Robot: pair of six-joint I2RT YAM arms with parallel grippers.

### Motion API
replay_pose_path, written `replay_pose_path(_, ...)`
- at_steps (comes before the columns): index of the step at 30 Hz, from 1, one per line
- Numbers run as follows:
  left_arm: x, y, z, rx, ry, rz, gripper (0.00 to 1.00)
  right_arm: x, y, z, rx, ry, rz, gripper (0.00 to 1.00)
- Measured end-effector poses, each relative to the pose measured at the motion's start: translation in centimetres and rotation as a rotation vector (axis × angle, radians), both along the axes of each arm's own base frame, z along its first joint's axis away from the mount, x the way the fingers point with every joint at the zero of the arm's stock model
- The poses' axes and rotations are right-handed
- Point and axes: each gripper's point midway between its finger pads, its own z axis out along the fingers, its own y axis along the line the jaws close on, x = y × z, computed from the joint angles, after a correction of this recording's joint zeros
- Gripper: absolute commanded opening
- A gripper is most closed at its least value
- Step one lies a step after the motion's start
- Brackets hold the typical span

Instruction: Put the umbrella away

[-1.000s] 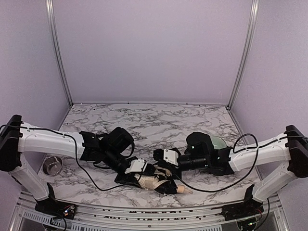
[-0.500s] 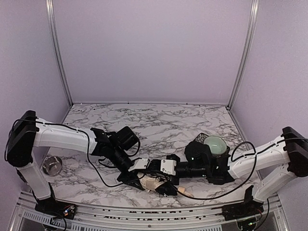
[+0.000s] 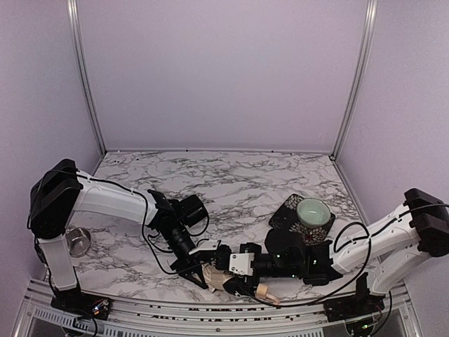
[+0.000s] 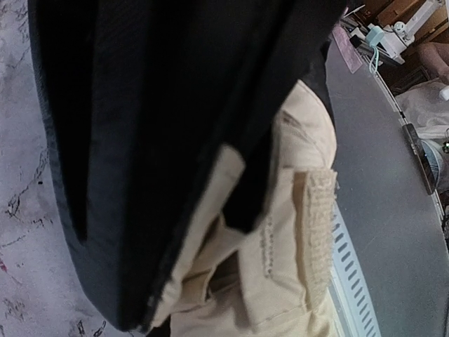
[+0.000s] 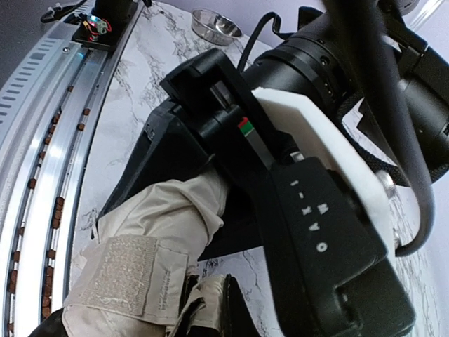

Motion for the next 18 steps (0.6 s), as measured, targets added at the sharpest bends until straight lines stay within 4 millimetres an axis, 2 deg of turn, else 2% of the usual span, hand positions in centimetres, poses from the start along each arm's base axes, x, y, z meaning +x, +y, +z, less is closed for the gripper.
replay_pose_path(5, 0.5, 0.3, -1.0, 0.040, 0.021, 0.022, 0.00, 1.5, 0.0, -1.2, -0.020, -0.033, -0.086, 0.00)
replay_pose_path(10, 0.8, 0.8, -1.3, 0.061, 0.013, 0.036, 0.00, 3.2, -0.3, -1.5, -0.021, -0.038, -0.172, 0.00)
replay_pose_path(18, 2.9, 0.5, -0.7, 0.050, -0.083, 0.102, 0.00, 7.5, -1.7, -1.0, 0.083, 0.150, -0.306, 0.00)
